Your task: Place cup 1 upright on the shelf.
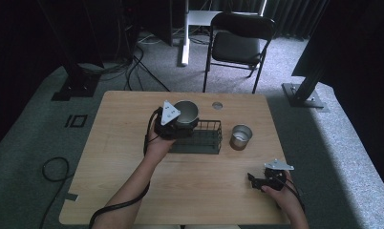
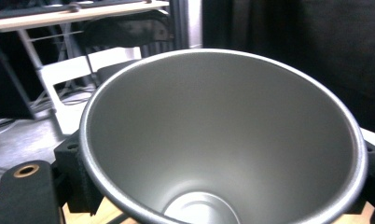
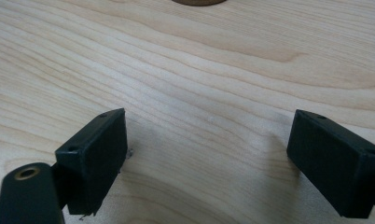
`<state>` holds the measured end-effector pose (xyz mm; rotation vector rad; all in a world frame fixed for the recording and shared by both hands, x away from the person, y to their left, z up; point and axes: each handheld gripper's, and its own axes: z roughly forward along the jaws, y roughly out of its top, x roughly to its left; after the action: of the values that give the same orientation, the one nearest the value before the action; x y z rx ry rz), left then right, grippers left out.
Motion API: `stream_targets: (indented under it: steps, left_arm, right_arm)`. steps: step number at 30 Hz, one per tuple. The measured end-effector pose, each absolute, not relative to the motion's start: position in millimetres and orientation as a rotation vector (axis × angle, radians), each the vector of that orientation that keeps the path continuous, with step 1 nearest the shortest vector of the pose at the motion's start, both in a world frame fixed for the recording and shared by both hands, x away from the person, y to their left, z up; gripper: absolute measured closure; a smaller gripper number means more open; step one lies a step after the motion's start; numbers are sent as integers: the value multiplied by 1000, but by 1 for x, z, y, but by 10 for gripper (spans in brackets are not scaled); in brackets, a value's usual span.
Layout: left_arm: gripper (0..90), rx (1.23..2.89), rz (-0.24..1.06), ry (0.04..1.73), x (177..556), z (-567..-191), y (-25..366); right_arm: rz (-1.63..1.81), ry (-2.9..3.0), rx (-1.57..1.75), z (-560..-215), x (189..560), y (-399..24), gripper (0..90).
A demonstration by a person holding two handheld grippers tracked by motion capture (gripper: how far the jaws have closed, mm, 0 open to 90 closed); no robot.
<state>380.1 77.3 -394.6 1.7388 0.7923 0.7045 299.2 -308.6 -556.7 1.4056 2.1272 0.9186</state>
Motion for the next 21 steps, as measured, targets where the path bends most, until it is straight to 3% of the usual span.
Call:
stream_targets:
  steps: [21]
  left_arm:
    - [142,1648,793,976,399,-433,97]
  right_arm:
    - [918,2127,1407,-557,299,-309,119]
